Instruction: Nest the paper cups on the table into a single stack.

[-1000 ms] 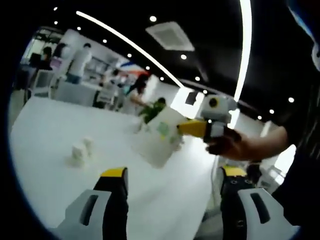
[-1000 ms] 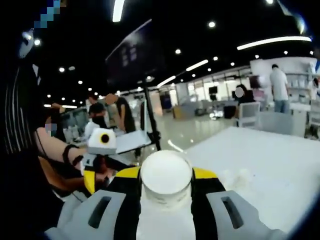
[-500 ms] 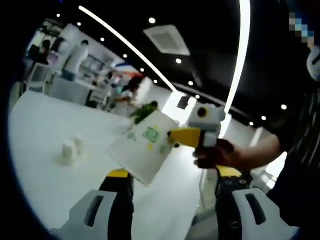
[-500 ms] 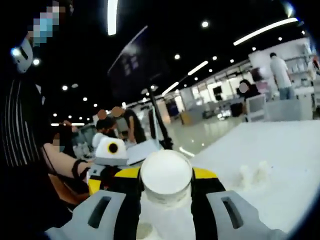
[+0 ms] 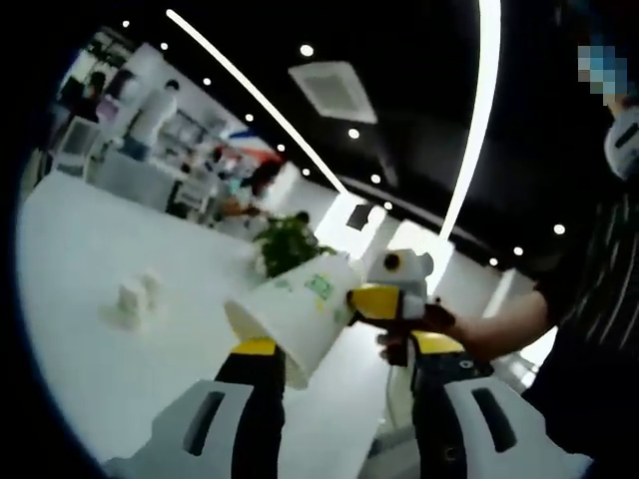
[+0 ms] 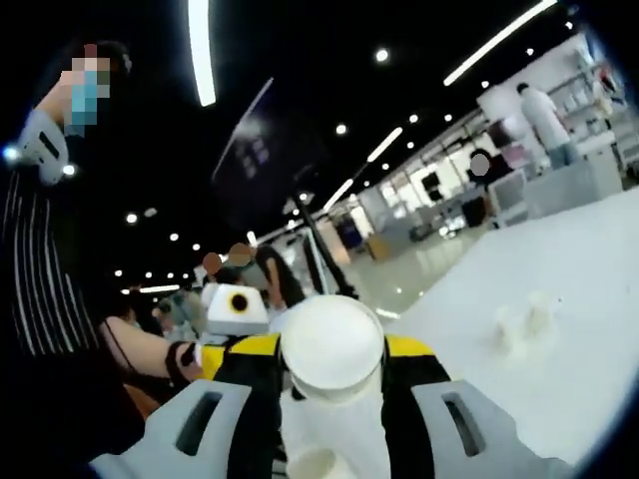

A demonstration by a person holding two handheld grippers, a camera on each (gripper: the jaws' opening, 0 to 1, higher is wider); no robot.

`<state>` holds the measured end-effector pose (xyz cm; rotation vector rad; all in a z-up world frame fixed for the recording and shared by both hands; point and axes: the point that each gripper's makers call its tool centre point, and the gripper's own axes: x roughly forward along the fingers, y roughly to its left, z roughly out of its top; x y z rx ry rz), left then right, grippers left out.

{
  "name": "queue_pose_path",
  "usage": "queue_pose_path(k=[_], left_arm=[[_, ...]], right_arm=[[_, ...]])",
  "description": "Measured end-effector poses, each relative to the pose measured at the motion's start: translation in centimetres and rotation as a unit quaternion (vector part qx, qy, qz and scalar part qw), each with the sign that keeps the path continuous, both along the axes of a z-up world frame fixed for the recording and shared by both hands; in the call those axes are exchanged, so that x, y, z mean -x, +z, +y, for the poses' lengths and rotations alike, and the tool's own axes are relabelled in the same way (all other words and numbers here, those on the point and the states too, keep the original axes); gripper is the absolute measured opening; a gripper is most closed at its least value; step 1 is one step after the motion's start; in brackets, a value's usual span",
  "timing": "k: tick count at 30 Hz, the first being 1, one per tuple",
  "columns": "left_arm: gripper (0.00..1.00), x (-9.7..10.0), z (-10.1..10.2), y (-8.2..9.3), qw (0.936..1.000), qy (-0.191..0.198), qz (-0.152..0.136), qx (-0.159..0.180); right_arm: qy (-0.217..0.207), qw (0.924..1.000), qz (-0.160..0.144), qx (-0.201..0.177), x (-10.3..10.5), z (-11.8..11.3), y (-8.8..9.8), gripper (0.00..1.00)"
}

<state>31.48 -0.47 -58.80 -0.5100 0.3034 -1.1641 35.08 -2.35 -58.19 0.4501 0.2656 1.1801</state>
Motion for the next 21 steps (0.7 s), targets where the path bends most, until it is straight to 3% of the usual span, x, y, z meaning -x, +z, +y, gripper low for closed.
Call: queue_pose_path(k=[8, 21], left_arm=[[0.35, 0.6, 0.1, -0.1, 1.0000, -0.009, 0.001, 0.001], [0.27, 1.5, 0.2, 0.4, 0.9997, -0.013, 0.008, 0.020]], right_arm=[[0.002, 0.9993, 0.020, -0.031, 1.0, -0.2, -0.2, 0.35], [0.011, 0.9984, 0.027, -0.049, 2.5, -0.1, -0.5, 0.35]])
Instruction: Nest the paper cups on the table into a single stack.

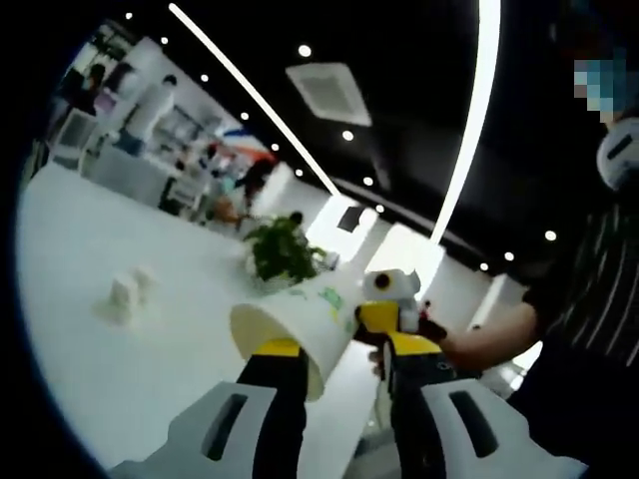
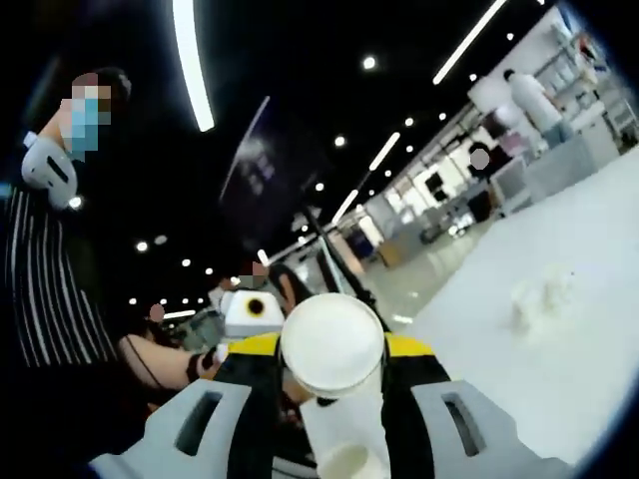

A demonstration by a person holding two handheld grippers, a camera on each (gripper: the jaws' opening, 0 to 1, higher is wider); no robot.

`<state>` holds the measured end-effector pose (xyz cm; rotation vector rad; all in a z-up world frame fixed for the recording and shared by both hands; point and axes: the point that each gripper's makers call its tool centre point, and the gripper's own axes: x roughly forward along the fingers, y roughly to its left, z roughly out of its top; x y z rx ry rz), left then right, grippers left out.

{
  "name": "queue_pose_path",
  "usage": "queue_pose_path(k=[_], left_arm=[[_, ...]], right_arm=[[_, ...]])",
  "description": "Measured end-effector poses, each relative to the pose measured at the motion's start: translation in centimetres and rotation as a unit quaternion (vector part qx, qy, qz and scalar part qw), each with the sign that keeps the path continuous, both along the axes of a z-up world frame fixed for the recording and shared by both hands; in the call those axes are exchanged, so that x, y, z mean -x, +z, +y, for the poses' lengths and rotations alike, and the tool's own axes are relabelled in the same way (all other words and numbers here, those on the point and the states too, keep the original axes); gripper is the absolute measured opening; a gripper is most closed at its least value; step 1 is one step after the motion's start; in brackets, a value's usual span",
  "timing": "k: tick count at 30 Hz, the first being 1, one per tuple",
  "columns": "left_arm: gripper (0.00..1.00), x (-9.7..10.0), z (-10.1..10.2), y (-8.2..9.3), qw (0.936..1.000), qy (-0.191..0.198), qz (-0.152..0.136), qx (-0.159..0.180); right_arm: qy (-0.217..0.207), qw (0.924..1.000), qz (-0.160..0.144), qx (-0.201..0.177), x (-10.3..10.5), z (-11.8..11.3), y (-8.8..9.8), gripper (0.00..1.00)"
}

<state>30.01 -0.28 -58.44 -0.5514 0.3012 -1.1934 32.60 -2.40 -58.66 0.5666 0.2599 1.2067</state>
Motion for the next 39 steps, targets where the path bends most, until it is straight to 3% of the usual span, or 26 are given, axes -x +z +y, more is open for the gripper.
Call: queue_pose_path(k=[12, 20, 36, 39], left_arm=[[0.14, 0.4, 0.4, 0.6, 0.9998, -0.006, 0.011, 0.016], [0.05, 0.8, 0.6, 0.6, 0.9988, -0.022, 0.037, 0.025], [0.00, 1.3, -0.1, 0.9, 0.9983, -0.043, 0.037, 0.016], [0.00, 1.0, 0.1, 0.8, 0.9985, -0.039, 0.036, 0.013]], right_arm=[[0.009, 0.9978, 0.042, -0.051, 0.8, 0.2, -0.2, 0.35], [0.019, 0.9970, 0.045, -0.059, 1.5, 0.5, -0.3, 0.35], [0.018, 0.9963, 0.047, -0.070, 1.4, 0.1, -0.6, 0.36], [0.010, 0.9970, 0.036, -0.068, 1.2, -0.2, -0.6, 0.36]])
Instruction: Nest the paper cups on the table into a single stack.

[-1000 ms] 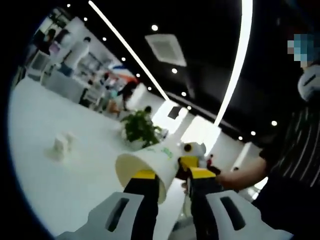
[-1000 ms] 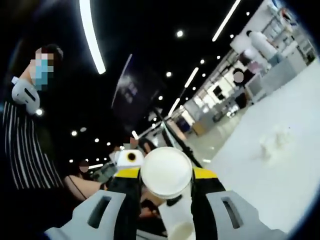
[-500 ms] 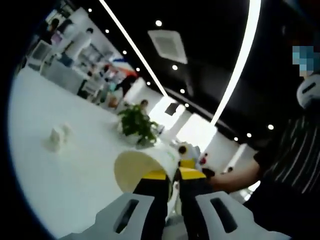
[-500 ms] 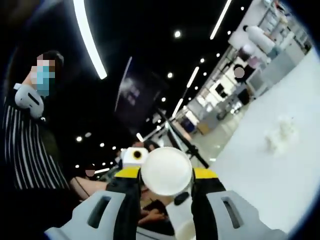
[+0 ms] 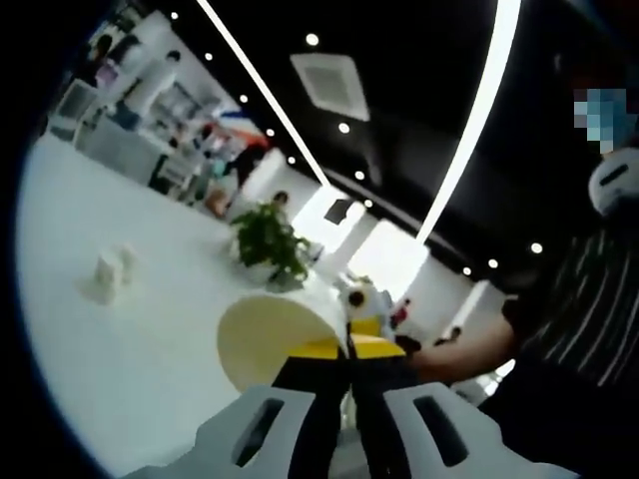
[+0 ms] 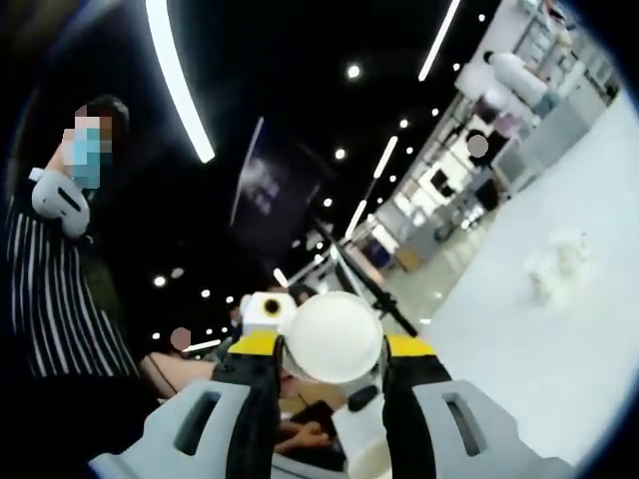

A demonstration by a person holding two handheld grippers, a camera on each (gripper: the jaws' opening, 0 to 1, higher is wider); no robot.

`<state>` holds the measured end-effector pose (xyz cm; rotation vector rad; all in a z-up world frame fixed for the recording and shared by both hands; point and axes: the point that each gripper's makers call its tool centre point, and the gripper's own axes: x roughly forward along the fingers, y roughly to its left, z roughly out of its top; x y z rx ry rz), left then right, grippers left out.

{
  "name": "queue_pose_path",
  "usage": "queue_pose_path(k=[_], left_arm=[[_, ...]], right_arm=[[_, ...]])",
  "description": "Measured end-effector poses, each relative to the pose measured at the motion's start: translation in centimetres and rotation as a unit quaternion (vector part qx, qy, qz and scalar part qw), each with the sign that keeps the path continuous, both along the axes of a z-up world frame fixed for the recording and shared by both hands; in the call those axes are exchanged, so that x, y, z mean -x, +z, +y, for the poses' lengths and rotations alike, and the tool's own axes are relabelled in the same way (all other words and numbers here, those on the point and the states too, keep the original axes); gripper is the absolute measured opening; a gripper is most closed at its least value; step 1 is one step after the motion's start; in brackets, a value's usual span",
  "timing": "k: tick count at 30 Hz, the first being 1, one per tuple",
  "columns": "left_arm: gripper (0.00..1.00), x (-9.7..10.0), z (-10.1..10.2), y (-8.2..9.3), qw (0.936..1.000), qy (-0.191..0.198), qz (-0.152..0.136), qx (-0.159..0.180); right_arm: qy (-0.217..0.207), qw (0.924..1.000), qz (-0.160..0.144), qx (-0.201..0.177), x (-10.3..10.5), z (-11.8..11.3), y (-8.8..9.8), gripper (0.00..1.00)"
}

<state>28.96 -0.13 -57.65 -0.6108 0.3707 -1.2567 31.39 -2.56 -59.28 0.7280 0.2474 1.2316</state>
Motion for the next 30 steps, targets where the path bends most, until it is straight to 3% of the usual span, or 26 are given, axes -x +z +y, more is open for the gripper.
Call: queue_pose_path(k=[7, 11, 19, 27, 30], left_arm=[[0.00, 0.0, 0.3, -0.2, 1.0000, 0.002, 0.002, -0.009], [0.00, 0.3, 0.6, -0.5, 0.9997, 0.003, -0.003, -0.025], [0.00, 1.0, 1.4, -1.1, 0.9993, 0.000, 0.001, -0.038], [0.00, 1.6, 2.0, -2.0, 0.9985, -0.001, 0.009, -0.054], [0.00, 1.9, 2.4, -2.6, 0.9974, -0.004, 0.009, -0.072]], right_arm=[[-0.017, 0.9999, -0.001, 0.001, -0.2, -1.2, -0.2, 0.36], [-0.049, 0.9983, -0.008, 0.030, -1.2, -2.5, -1.1, 0.43], [-0.091, 0.9945, -0.023, 0.047, -2.6, -4.8, -1.1, 0.44], [-0.127, 0.9874, -0.029, 0.090, -3.9, -6.2, -2.1, 0.49], [-0.138, 0.9818, -0.041, 0.124, -4.3, -6.7, -2.4, 0.50]])
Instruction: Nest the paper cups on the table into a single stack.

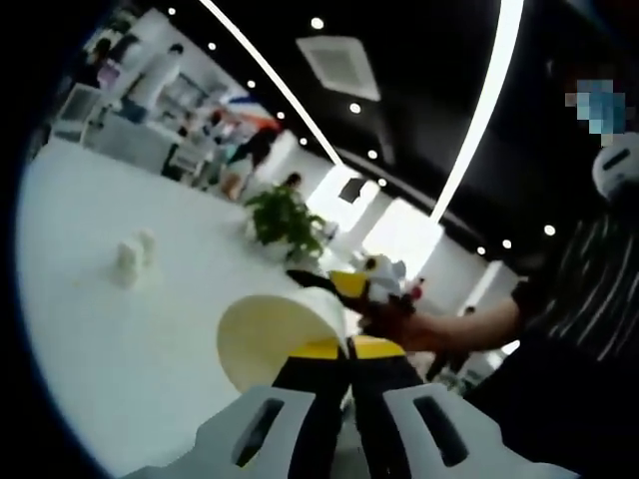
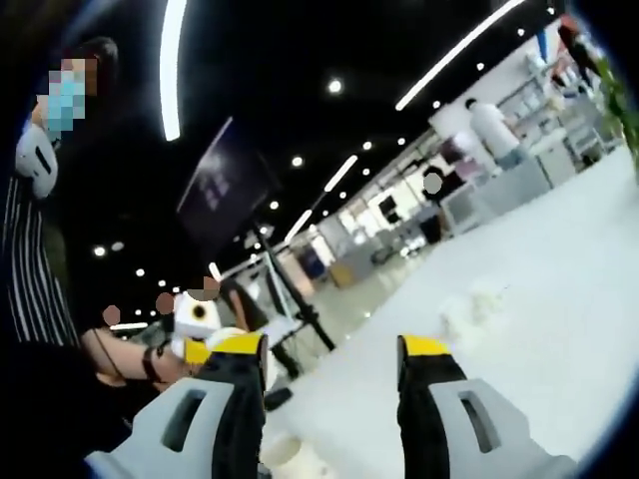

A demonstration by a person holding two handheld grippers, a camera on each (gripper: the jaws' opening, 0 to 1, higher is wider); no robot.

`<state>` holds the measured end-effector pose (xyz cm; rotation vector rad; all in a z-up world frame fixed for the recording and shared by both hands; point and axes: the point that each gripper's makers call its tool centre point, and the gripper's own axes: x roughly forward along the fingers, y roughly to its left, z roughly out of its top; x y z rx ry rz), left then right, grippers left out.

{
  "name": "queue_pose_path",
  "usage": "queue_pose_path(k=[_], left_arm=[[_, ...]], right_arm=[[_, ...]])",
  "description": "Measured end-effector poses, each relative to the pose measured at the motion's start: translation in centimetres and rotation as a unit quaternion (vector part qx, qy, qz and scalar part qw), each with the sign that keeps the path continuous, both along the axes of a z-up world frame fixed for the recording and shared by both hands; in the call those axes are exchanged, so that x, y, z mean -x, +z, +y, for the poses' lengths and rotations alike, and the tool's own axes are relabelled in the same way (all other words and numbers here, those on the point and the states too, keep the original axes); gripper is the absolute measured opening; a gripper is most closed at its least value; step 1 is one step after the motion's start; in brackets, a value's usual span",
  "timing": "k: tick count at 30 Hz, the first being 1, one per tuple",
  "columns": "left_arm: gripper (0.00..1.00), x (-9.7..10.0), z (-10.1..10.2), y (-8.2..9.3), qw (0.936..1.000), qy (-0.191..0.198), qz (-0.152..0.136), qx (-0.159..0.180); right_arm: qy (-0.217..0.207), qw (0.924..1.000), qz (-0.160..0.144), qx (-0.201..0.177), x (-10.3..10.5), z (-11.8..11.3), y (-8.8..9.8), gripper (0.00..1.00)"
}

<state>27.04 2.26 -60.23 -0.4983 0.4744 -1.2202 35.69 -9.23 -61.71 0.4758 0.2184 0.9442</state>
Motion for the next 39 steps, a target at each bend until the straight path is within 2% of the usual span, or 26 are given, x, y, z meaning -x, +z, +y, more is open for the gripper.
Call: queue_pose_path(k=[1, 6, 10, 13, 15, 16, 17, 18, 20, 22, 29, 32, 36, 39], left_arm=[[0.00, 0.1, 0.1, -0.2, 1.0000, -0.001, 0.000, -0.007], [0.00, 0.7, 0.5, -0.7, 0.9997, -0.009, -0.001, -0.024], [0.00, 1.6, 0.5, -1.6, 0.9976, -0.029, -0.012, -0.061], [0.00, 2.1, 0.5, -2.3, 0.9952, -0.043, -0.017, -0.086], [0.00, 2.3, 0.7, -2.7, 0.9931, -0.047, -0.021, -0.106], [0.00, 2.3, 1.1, -3.4, 0.9890, -0.052, -0.034, -0.135], [0.00, 2.1, 1.3, -3.5, 0.9868, -0.054, -0.051, -0.144], [0.00, 2.1, 1.3, -3.5, 0.9858, -0.053, -0.059, -0.148], [0.00, 2.2, 1.4, -3.5, 0.9851, -0.059, -0.054, -0.152], [0.00, 2.1, 1.8, -4.1, 0.9796, -0.061, -0.068, -0.179], [0.00, 2.6, 2.0, -4.8, 0.9697, -0.079, -0.092, -0.212], [0.00, 2.8, 2.4, -5.7, 0.9634, -0.088, -0.091, -0.237], [0.00, 2.8, 2.6, -6.3, 0.9614, -0.089, -0.088, -0.245], [0.00, 2.6, 3.0, -6.7, 0.9613, -0.084, -0.076, -0.251]], right_arm=[[-0.004, 0.9999, -0.004, 0.013, -0.2, -0.2, -0.2, 0.51], [-0.004, 0.9996, -0.010, 0.025, -0.3, -0.2, -0.2, 0.53], [-0.009, 0.9984, -0.016, 0.054, -0.6, -0.3, -0.6, 0.60], [-0.012, 0.9979, -0.013, 0.062, -0.9, -0.3, -0.9, 0.67], [-0.016, 0.9971, -0.018, 0.072, -1.1, -0.4, -1.1, 0.70], [-0.018, 0.9968, -0.018, 0.076, -1.2, -0.4, -1.2, 0.72], [-0.022, 0.9964, -0.020, 0.080, -1.4, -0.4, -1.3, 0.76], [-0.023, 0.9962, -0.019, 0.082, -1.5, -0.4, -1.3, 0.78], [-0.024, 0.9946, -0.022, 0.099, -1.7, -0.5, -1.7, 0.78], [-0.028, 0.9938, -0.023, 0.105, -1.9, -0.6, -1.8, 0.80], [-0.042, 0.9919, -0.025, 0.117, -2.5, -0.8, -2.5, 0.92], [-0.051, 0.9890, -0.030, 0.136, -2.7, -1.2, -3.0, 0.99], [-0.055, 0.9879, -0.031, 0.142, -2.7, -1.4, -3.5, 1.00], [-0.056, 0.9881, -0.028, 0.140, -2.8, -1.4, -3.6, 1.00]])
